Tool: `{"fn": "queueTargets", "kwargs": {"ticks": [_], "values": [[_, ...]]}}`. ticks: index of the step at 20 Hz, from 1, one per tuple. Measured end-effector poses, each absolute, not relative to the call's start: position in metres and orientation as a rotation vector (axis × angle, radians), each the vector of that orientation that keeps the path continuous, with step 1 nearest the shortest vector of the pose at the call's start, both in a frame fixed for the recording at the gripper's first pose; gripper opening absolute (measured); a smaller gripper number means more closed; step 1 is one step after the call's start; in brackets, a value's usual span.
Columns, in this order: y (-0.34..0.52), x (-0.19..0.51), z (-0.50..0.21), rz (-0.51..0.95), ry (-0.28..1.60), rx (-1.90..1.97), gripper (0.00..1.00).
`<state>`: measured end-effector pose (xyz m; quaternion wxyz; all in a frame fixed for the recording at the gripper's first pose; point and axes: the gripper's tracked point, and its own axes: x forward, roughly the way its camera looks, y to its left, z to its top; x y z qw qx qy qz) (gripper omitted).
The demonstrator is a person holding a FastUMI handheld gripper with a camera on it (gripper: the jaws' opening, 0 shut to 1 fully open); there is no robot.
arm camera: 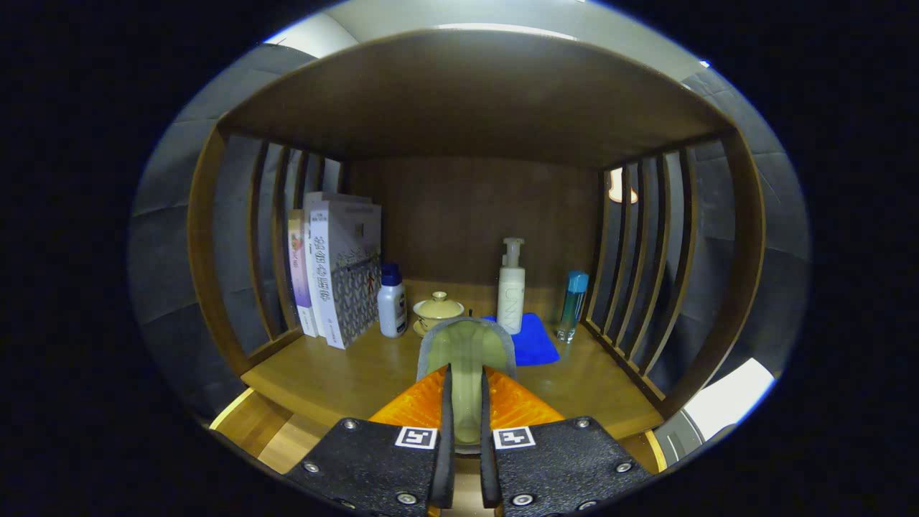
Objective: Pull open the drawer, take out the items inside it, and place them on the countertop above the cabinet.
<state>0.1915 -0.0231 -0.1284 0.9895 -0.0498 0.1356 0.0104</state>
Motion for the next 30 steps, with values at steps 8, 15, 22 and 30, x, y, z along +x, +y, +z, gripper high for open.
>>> {"fn": "queueTargets", "kwargs": {"ticks": [8, 15, 22, 30], "values": [[-0.016, 0.217, -0.17, 0.041, 0.365, -0.093, 0.16], [-0.007, 0.238, -0.171, 0.07, 0.335, -0.066, 0.19], [0.003, 0.232, -0.19, 0.117, 0.361, -0.066, 0.36], [0.002, 0.166, -0.11, 0.108, 0.121, 0.043, 0.96]]}}
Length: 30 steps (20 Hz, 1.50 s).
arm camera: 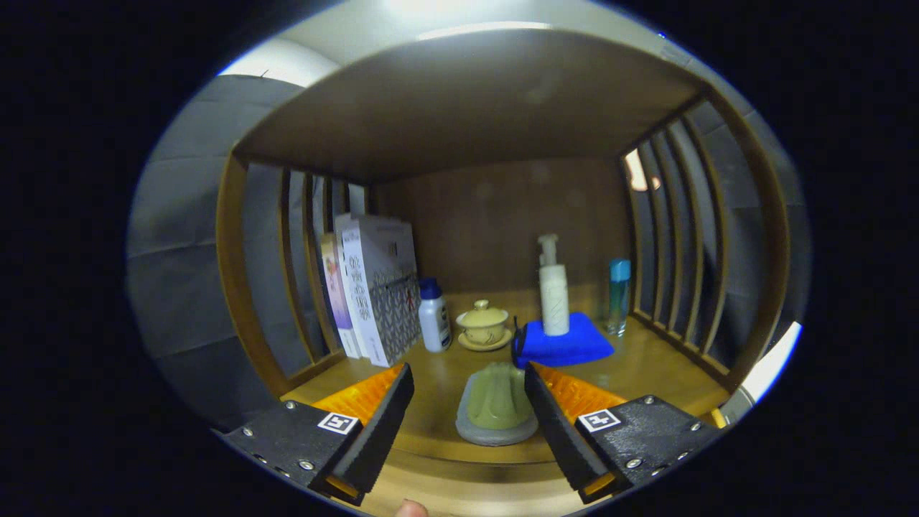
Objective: Pull open the drawer, take out the items inside it, and place them on the countertop above the cabinet.
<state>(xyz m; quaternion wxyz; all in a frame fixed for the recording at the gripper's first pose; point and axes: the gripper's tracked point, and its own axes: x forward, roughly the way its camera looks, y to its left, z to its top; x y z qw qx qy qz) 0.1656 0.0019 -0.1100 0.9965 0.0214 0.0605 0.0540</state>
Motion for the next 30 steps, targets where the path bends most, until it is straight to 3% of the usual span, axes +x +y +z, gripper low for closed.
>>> {"fn": "queueTargets", "kwargs": {"ticks": [4, 12, 15, 23, 30], "values": [[-0.004, 0.101, -0.076, 0.083, -0.029, -0.017, 0.95], [0.008, -0.005, -0.106, 0.084, -0.072, -0.068, 0.94], [0.023, -0.028, -0.131, 0.122, -0.028, -0.052, 0.95], [0.019, -0.083, -0.216, 0.053, 0.148, -0.086, 0.95], [0.011, -0.075, -0.257, 0.018, 0.23, -0.136, 0.95]]}}
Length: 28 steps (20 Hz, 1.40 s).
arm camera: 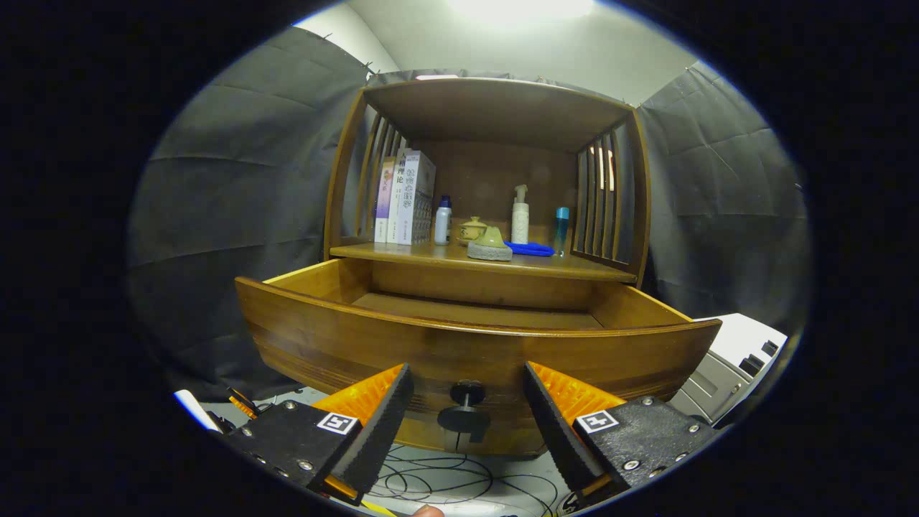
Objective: Pull open the drawer, take out the items inside it, and place them on the countertop above the cabinet.
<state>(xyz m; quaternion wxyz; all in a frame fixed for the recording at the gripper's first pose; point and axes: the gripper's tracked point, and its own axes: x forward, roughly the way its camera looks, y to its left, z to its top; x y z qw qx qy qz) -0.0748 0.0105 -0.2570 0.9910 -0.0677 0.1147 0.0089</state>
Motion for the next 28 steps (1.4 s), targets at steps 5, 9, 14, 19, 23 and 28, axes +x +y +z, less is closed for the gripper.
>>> {"fn": "queueTargets", "kwargs": {"ticks": [5, 9, 14, 19, 23, 28], "values": [[0.008, -0.069, -0.271, 0.015, 0.282, -0.095, 0.94], [0.008, -0.068, -0.271, -0.006, 0.272, -0.107, 0.94], [0.002, -0.059, -0.269, -0.031, 0.278, -0.092, 0.94], [0.003, -0.048, -0.271, -0.033, 0.274, -0.133, 0.94], [0.003, -0.039, -0.27, -0.033, 0.268, -0.143, 0.94], [0.003, -0.018, -0.259, -0.029, 0.232, -0.174, 0.94]]}}
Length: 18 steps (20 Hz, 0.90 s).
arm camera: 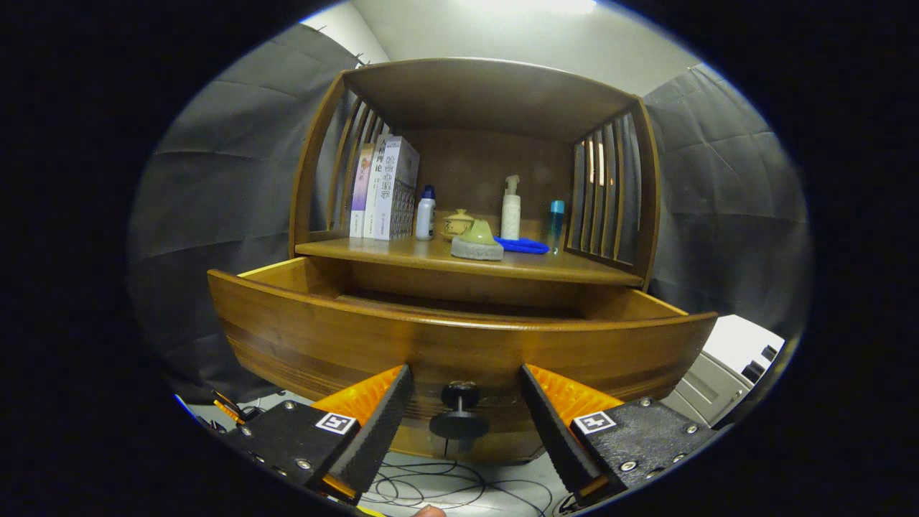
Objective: Pull open the drawer, take out the items inside it, and place them on the countertop above the cabinet.
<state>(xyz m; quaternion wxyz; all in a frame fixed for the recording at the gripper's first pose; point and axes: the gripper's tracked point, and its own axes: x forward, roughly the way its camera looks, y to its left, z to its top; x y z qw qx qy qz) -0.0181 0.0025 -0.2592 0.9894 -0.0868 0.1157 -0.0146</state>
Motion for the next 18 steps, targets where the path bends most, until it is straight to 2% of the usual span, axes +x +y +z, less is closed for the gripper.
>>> {"fn": "queueTargets", "kwargs": {"ticks": [18], "values": [[0.002, 0.036, -0.263, -0.024, 0.229, -0.203, 0.95]]}}
